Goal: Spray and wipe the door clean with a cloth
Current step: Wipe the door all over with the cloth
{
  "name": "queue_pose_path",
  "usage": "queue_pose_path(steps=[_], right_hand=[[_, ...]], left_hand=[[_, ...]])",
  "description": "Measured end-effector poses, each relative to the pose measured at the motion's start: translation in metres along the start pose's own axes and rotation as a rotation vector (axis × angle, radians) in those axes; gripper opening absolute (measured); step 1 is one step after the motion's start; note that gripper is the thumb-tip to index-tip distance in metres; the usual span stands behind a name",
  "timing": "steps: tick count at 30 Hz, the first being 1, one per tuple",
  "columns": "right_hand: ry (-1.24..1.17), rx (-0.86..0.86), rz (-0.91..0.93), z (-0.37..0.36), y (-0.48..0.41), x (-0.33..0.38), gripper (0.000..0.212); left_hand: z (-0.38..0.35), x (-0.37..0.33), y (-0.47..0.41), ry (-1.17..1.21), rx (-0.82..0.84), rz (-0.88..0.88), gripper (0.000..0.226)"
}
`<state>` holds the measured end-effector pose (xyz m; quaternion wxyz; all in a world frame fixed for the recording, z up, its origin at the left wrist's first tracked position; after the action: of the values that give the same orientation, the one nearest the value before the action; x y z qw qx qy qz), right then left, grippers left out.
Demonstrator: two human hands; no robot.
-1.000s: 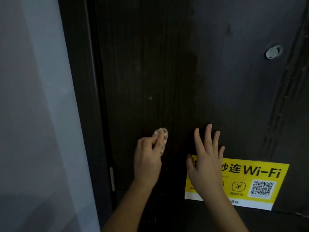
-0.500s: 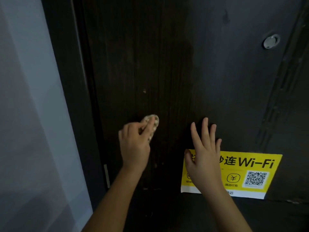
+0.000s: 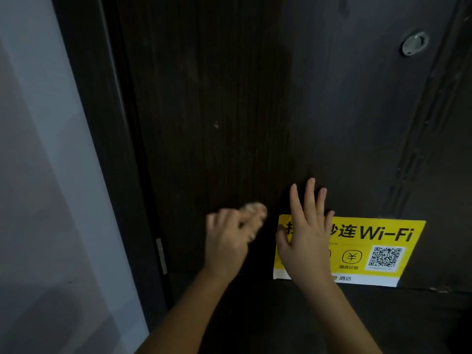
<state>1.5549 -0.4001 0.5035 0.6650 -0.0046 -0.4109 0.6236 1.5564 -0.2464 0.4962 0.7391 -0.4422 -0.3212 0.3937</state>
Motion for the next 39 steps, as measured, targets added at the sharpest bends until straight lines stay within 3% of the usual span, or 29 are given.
queue_pose_path(steps=[2, 3, 10, 14, 17, 22, 25, 29, 31, 36, 39], right_hand=[[-0.002, 0.008, -0.003, -0.001, 0.001, 0.001, 0.087], [-0.004, 0.007, -0.001, 0.000, 0.001, 0.001, 0.087], [-0.018, 0.004, -0.018, 0.001, 0.002, 0.004, 0.083], [-0.026, 0.015, -0.021, -0.001, 0.003, 0.005, 0.083], [-0.041, 0.013, -0.017, -0.001, 0.002, 0.005, 0.083], [-0.043, 0.014, -0.012, -0.001, 0.003, 0.004, 0.083], [-0.055, 0.009, -0.011, -0.001, 0.002, 0.005, 0.083], [-0.059, 0.013, -0.003, 0.000, 0.002, 0.004, 0.082], [-0.053, 0.015, 0.001, -0.001, 0.002, 0.003, 0.082], [-0.027, 0.005, 0.035, 0.000, 0.003, -0.003, 0.084], [-0.021, 0.014, 0.068, 0.002, 0.005, -0.011, 0.082]], left_hand=[[-0.017, -0.020, 0.022, -0.056, 0.109, -0.249, 0.037], [-0.015, -0.011, 0.024, -0.069, 0.105, -0.262, 0.038], [0.067, 0.115, 0.025, -0.223, -0.203, 0.356, 0.040], [0.062, 0.112, 0.033, 0.037, -0.329, 0.530, 0.026], [0.059, 0.100, 0.034, 0.172, -0.392, 0.700, 0.029], [0.055, 0.088, 0.038, 0.152, -0.274, 0.710, 0.039], [0.040, 0.060, 0.037, 0.139, -0.181, 0.595, 0.041], [0.043, 0.065, 0.037, 0.255, -0.300, 0.684, 0.024], [0.033, 0.053, 0.038, 0.213, -0.235, 0.669, 0.023], [-0.016, -0.017, 0.044, 0.456, 0.003, 0.653, 0.038], [-0.002, 0.010, 0.048, 0.301, -0.093, 0.592, 0.030]])
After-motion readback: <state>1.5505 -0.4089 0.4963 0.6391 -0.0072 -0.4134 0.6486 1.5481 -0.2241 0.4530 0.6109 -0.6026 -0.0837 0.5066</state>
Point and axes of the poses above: each hand's wrist, its own y-axis away from the middle knuckle, its own z-axis out of the back of the hand, x = y × z, the point moved 5 cm from there along -y, towards the middle knuckle, and after that the axes turned 15 degrees about -z, right-handed, at the moved point
